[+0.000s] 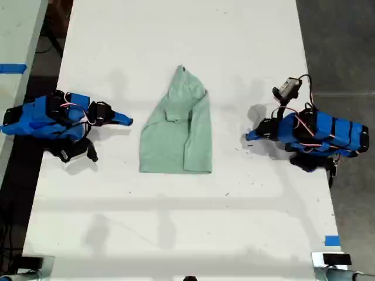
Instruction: Fold t shirt
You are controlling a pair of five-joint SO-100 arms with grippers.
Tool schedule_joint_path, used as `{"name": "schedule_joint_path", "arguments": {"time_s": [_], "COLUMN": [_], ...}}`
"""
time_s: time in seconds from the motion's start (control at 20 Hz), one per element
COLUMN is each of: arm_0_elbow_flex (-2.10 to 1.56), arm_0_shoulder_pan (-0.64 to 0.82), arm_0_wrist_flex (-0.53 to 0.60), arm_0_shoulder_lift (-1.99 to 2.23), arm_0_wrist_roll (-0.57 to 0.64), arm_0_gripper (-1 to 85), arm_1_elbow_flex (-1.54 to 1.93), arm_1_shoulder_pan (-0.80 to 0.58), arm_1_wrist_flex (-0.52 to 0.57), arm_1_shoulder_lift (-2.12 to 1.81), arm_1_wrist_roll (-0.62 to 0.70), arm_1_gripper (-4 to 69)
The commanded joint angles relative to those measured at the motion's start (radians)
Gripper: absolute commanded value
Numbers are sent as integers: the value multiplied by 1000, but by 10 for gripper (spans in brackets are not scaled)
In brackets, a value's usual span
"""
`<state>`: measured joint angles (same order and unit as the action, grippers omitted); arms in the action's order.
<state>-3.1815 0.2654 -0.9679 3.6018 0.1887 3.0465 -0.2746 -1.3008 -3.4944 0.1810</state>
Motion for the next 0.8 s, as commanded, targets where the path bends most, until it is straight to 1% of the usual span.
{"name": "schedule_joint_path", "arguments": {"time_s": [0.0, 0.45, 0.55, 0.65, 0.7, 0.75], "arm_0_elbow_flex": [11, 6, 6, 149, 219, 287], "arm_0_shoulder_pan": [-12, -12, 31, 60, 41, 2], "arm_0_wrist_flex": [-48, -43, -55, -167, -153, -110], "arm_0_shoulder_lift": [6, 6, -3, -123, -250, -390], "arm_0_wrist_roll": [-18, -17, -101, -187, -204, -221], "arm_0_gripper": [-2, -2, -2, -2, -2, -2], "arm_1_elbow_flex": [48, 48, 48, 48, 48, 48], "arm_1_shoulder_pan": [17, 18, 18, 12, 11, 11], "arm_1_wrist_flex": [9, 9, 8, 8, 8, 8], "arm_1_shoulder_lift": [-15, -15, -15, -15, -15, -15], "arm_1_wrist_roll": [-18, -20, -23, -18, -18, -18], "arm_1_gripper": [16, 16, 16, 16, 16, 16]}}
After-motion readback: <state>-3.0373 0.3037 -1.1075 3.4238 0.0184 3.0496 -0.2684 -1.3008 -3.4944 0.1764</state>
